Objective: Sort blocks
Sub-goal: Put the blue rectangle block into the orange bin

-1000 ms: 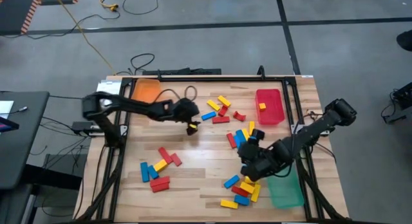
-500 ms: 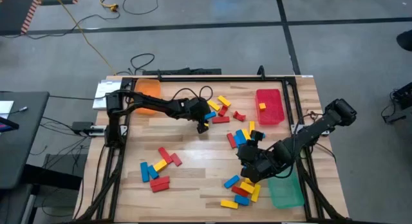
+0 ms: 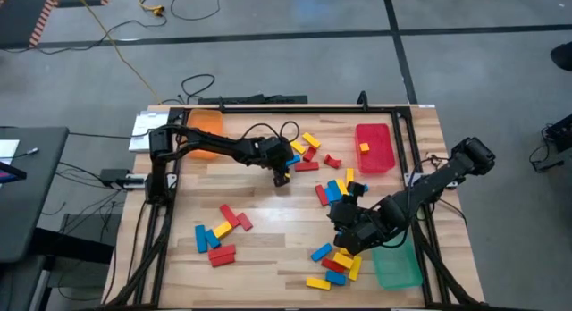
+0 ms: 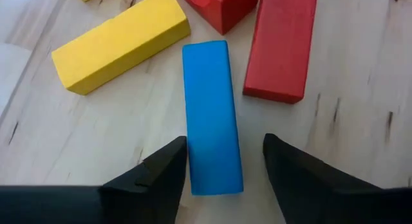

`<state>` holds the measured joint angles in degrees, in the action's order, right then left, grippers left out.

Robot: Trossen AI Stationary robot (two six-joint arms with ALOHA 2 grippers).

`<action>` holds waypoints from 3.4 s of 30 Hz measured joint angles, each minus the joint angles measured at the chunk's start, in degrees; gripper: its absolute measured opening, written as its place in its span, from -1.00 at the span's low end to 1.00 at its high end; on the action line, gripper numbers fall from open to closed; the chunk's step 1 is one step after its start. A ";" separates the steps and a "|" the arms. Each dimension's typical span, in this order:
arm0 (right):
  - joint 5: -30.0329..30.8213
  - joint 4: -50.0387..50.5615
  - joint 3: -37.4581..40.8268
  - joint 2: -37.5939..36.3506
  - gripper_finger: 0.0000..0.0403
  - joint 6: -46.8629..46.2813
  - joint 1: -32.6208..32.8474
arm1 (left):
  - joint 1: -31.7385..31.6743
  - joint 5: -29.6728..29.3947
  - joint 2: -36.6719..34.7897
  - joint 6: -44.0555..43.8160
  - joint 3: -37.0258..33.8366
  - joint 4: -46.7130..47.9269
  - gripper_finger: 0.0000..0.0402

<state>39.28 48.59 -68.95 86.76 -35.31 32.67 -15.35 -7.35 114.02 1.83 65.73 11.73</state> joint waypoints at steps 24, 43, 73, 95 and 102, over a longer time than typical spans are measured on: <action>11.68 -21.67 0.11 0.02 -0.03 17.68 -5.26 | -0.07 1.03 -19.29 8.47 -0.55 12.99 -0.52; -13.51 -52.56 2.08 8.92 -0.03 37.12 -21.74 | 11.86 2.64 -38.00 8.87 -0.48 34.61 -0.52; -29.15 -52.34 -4.96 23.28 -0.04 34.91 -28.74 | 18.29 1.57 -31.78 9.54 -0.33 35.04 -0.52; -28.95 -52.38 -4.96 23.21 -0.50 34.04 -28.45 | 18.45 1.43 -33.06 7.07 -0.42 33.08 -0.30; -28.67 -56.51 -5.01 23.19 -0.51 35.15 -27.89 | 18.49 1.13 -43.97 7.47 -0.33 29.14 0.19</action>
<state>10.61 -7.92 -73.95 109.95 -0.16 4.78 3.14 -6.23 70.05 9.31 65.41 40.87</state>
